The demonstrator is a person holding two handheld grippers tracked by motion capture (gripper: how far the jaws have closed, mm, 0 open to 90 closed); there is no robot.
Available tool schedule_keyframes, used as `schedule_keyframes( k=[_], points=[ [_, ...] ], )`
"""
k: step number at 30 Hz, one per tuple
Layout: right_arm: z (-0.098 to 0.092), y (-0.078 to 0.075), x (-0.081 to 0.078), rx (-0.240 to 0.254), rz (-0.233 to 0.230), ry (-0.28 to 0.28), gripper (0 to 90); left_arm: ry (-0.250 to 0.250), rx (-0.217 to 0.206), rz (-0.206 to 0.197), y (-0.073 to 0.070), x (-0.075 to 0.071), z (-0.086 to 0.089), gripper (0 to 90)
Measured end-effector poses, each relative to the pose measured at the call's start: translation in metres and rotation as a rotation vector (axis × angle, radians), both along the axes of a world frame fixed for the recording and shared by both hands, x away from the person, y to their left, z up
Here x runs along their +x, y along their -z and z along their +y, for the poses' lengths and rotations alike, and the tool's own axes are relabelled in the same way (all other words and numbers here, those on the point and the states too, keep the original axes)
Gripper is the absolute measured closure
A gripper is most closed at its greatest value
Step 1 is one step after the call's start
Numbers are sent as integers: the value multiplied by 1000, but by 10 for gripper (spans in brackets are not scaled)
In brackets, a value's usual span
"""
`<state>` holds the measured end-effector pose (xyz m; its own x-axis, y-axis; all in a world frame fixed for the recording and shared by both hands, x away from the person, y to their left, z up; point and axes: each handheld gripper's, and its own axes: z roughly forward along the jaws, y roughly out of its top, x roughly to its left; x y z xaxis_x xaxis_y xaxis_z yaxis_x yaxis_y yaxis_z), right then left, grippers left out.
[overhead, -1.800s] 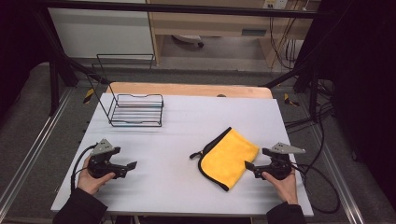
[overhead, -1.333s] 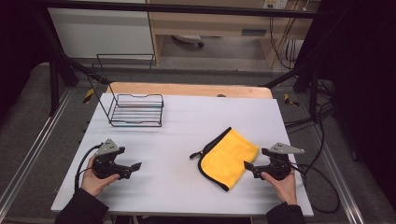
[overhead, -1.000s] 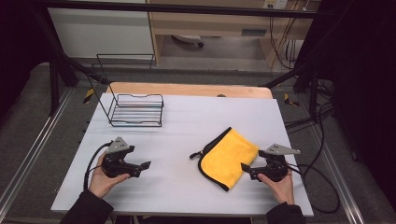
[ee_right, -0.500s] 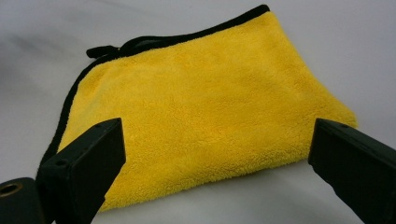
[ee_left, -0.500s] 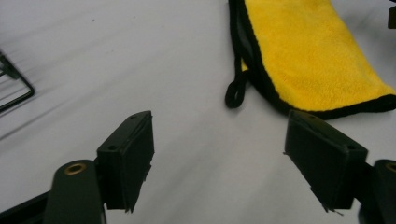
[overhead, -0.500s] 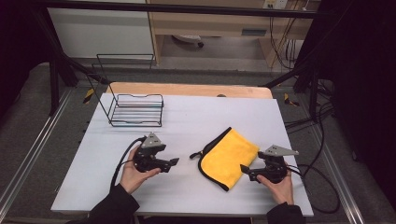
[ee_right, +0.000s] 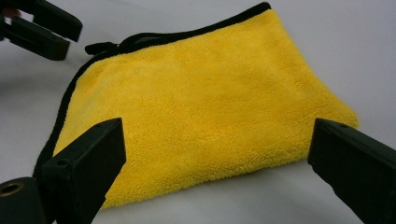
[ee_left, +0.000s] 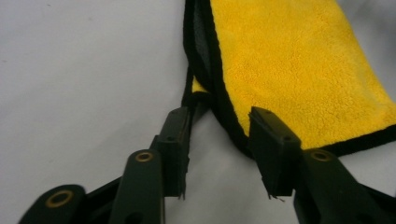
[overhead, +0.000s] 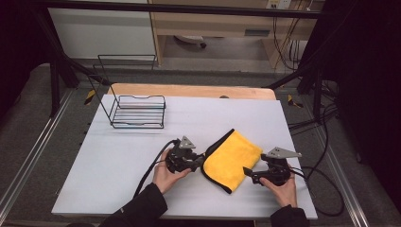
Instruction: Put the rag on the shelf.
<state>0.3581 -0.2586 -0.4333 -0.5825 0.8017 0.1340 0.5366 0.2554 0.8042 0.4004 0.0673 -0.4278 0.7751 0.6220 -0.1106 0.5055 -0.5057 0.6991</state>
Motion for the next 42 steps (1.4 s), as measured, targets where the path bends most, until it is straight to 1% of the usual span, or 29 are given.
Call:
schedule_keyframes(
  k=[2, 3, 5, 6, 7, 9, 11, 13, 14, 15, 16, 17, 18, 20, 21, 23, 25, 26, 27, 29, 31, 32, 34, 35, 36, 38, 39, 40, 42],
  points=[
    [0, 0, 0, -1, 1, 0, 48, 1, -4, 12, 2, 1, -4, 638],
    [0, 0, 0, -2, 0, -1, 48, 11, 11, 9, 6, 2, -10, 651],
    [0, 0, 0, -2, -1, -2, 48, 7, 39, 2, 10, 4, -17, 677],
    [0, 0, 0, -1, -1, -3, 48, 5, 37, 10, 11, 5, -19, 691],
    [0, 0, 0, -2, -1, -3, 48, 11, 24, 21, 12, 5, -20, 734],
    [0, 0, 0, -1, -2, -5, 49, 14, 33, 12, 10, 5, -21, 810],
    [0, 0, 0, -3, 0, -6, 49, 16, 43, 8, 6, 5, -22, 877],
    [0, 0, 0, -7, 2, -9, 49, 21, 43, -5, -1, 5, -22, 886],
    [0, 0, 0, -10, 2, -10, 49, 21, 43, -5, -1, 5, -22, 888],
    [0, 0, 0, -12, 1, -11, 49, 16, 27, -27, -10, 7, -21, 889],
    [0, 1, 0, -15, 1, -10, 49, 16, 27, -27, -10, 7, -21, 889],
    [0, 1, 0, -16, 2, -8, 49, 2, 24, -38, -18, 10, -22, 889],
    [1, 1, 0, -16, 2, -6, 49, -6, 38, -43, -21, 13, -22, 889],
    [1, 1, 0, -17, 5, -3, 49, -20, 82, -49, -21, 20, -23, 888],
    [1, 2, 0, -18, 4, -3, 50, -25, 92, -51, -19, 23, -24, 885],
    [2, 2, 0, -17, 12, -1, 50, -6, 82, -14, -14, 29, -24, 854],
    [3, 3, 0, -20, 12, -3, 50, -4, 82, -18, -12, 30, -25, 696],
    [4, 3, 0, -23, 14, 0, 50, -7, 94, -39, -12, 30, -25, 616],
    [4, 3, 0, -23, 19, 3, 50, -12, 92, -55, -12, 31, -25, 557],
    [4, 3, 0, -22, 22, 10, 51, -22, 67, -55, -13, 36, -26, 496],
    [5, 3, -2, -15, 25, 20, 54, -12, 48, -46, -12, 43, -30, 487],
    [6, 3, -4, -13, 33, 29, 56, 6, 62, -16, -7, 49, -35, 487],
    [9, 4, -8, -24, 28, 25, 56, 19, 70, -15, -4, 50, -37, 493],
    [11, 5, -10, -32, 30, 24, 56, 24, 75, -4, -1, 51, -39, 508],
    [13, 6, -13, -35, 31, 19, 59, 34, 74, 26, 5, 53, -41, 517],
    [17, 6, -17, -37, 35, 13, 62, 41, 82, 38, 8, 53, -42, 523],
    [19, 6, -18, -41, 35, 13, 68, 49, 64, 59, 11, 53, -42, 545],
    [22, 6, -19, -42, 37, 15, 68, 49, 64, 59, 11, 53, -42, 567],
    [26, 6, -19, -35, 35, 18, 76, 51, 47, 85, 13, 51, -42, 593]
  ],
)
